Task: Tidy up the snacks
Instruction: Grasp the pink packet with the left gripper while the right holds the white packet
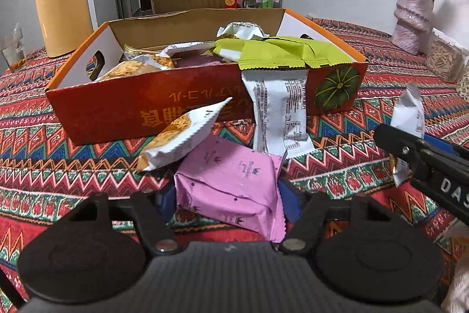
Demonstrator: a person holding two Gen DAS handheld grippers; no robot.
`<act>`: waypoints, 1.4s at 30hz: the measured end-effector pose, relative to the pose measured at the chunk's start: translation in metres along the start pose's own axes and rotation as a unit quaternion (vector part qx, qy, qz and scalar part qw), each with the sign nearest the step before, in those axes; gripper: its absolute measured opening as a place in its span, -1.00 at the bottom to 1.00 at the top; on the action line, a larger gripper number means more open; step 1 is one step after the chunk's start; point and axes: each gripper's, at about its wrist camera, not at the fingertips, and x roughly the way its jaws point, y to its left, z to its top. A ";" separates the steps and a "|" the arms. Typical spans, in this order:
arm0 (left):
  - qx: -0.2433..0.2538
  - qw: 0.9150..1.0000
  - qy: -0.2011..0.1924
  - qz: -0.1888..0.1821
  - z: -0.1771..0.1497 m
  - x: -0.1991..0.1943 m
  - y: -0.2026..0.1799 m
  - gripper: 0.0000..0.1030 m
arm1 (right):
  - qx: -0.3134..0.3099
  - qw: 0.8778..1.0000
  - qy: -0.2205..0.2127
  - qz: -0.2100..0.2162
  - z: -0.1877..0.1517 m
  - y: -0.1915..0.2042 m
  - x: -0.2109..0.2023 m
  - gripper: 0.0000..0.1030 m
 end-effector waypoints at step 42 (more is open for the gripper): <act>-0.025 0.987 -0.161 -0.014 0.037 -0.106 0.043 0.30 | -0.064 0.994 -0.079 0.038 0.051 0.045 -0.030 -0.19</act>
